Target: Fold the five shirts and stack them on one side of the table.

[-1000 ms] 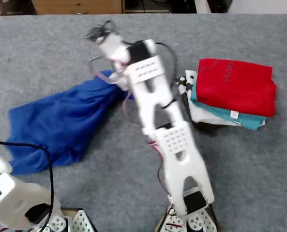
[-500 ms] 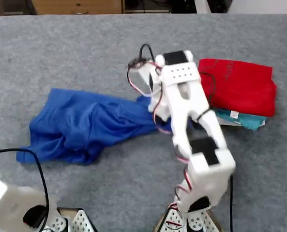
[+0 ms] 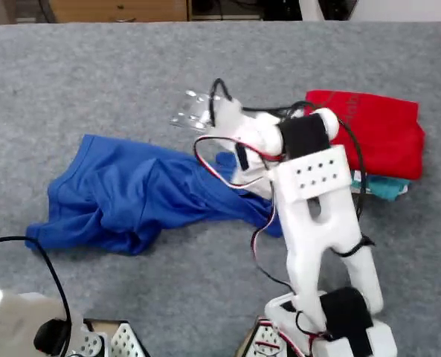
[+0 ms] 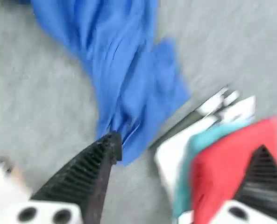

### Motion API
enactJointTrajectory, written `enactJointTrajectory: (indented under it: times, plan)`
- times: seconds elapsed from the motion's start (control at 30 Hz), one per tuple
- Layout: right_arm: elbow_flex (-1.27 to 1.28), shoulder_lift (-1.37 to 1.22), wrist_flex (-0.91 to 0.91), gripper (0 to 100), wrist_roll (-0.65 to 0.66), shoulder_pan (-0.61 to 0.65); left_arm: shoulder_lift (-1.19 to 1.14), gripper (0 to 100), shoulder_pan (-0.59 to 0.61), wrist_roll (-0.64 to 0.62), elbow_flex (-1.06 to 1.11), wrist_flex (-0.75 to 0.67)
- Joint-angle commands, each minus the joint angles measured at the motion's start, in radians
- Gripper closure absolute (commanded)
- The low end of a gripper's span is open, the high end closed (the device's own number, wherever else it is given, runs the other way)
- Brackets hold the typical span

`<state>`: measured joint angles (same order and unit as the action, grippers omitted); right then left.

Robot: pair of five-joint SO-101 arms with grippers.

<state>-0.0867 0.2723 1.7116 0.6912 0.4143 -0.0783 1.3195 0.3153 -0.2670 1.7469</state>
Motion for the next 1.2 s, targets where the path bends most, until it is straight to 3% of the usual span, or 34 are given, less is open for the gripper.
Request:
enactJointTrajectory:
  times: [0.0, 0.13, 0.4, 0.73, 0.83, 1.0, 1.17]
  plan:
    - [-0.116, -0.082, -0.124, 74.5, -0.091, 0.127, 0.019, 77, -0.018, 0.002, -0.037, 0.012]
    - [-0.234, -0.343, -0.230, 85.6, -0.155, 0.263, 0.019, 77, -0.018, 0.006, -0.040, 0.012]
    - [-0.739, -0.955, -0.221, 71.0, -0.245, 0.386, 0.019, 77, 0.023, 0.008, -0.032, 0.012]
    - [-1.471, -1.544, 0.074, 70.3, -0.244, 0.381, 0.019, 77, 0.040, 0.063, -0.032, 0.012]
    - [-1.564, -1.624, 0.072, 74.0, -0.245, 0.354, 0.019, 77, 0.037, 0.063, -0.032, 0.012]
    - [-1.580, -1.604, 0.072, 97.8, -0.238, 0.314, 0.019, 77, 0.034, 0.063, -0.031, 0.012]
    - [-1.580, -1.512, 0.072, 95.4, -0.238, 0.291, 0.018, 77, 0.029, 0.061, -0.031, 0.012]
